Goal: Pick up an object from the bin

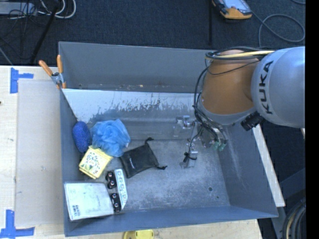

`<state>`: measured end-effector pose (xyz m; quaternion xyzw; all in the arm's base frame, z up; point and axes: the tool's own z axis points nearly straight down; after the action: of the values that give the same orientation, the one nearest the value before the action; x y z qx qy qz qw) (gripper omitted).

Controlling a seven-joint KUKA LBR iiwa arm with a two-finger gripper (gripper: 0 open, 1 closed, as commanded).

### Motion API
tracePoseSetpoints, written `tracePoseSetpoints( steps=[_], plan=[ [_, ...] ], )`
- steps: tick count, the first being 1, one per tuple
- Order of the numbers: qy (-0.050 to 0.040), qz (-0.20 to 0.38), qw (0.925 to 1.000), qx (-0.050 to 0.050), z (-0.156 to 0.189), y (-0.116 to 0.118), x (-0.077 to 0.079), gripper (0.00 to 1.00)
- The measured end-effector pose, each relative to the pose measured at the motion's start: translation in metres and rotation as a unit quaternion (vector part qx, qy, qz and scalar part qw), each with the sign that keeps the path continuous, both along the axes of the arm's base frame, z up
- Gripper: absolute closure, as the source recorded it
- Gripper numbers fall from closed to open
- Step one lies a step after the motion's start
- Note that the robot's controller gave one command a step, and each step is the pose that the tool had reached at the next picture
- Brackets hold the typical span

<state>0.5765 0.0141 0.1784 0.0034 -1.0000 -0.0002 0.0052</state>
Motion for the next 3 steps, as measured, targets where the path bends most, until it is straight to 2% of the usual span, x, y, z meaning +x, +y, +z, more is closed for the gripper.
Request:
tracePoseSetpoints(
  steps=[1, 2, 3],
  plan=[
    [-0.004, 0.0, 1.0, 0.0, 0.005, 0.0, 0.001, 0.0],
    [-0.0061, 0.049, 0.9988, 0.0, -0.052, 0.049, 0.016, 0.0],
    [-0.0044, 0.148, 0.9889, 0.001, -0.068, 0.085, 0.016, 0.0]
  ],
)
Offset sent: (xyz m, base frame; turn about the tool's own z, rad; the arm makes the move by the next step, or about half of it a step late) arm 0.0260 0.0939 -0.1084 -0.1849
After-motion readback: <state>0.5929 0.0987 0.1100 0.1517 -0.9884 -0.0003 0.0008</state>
